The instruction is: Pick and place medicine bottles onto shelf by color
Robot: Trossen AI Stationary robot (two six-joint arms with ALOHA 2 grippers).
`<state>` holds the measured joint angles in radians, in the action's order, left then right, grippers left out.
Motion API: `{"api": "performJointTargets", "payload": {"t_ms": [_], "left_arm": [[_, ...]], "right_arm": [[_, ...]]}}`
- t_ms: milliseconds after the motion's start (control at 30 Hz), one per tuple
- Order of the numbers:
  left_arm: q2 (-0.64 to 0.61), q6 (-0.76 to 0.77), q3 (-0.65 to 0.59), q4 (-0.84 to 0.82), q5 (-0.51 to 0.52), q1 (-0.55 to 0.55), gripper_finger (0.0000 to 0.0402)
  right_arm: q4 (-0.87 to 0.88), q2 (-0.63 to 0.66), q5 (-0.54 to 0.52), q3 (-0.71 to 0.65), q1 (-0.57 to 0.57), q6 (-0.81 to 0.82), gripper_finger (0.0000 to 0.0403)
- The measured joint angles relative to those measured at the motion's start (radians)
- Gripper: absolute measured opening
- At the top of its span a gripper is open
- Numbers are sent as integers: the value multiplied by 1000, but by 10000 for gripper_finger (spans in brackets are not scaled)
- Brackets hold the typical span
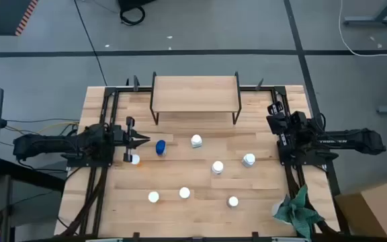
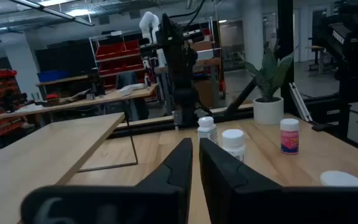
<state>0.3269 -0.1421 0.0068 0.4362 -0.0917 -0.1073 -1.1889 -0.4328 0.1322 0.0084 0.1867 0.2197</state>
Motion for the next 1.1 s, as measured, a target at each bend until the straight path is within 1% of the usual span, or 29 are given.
{"api": "performJointTargets", "payload": {"t_ms": [200, 600, 967, 1100], "left_arm": [[0, 0, 0, 0, 0, 0, 28], [0, 0, 0, 0, 0, 0, 41], [0, 0, 0, 0, 0, 0, 30], [0, 0, 0, 0, 0, 0, 33]], "right_arm": [[0, 0, 0, 0, 0, 0, 17], [0, 0, 0, 0, 0, 0, 17], [0, 0, 0, 0, 0, 0, 17], [0, 0, 0, 0, 0, 0, 17]]}}
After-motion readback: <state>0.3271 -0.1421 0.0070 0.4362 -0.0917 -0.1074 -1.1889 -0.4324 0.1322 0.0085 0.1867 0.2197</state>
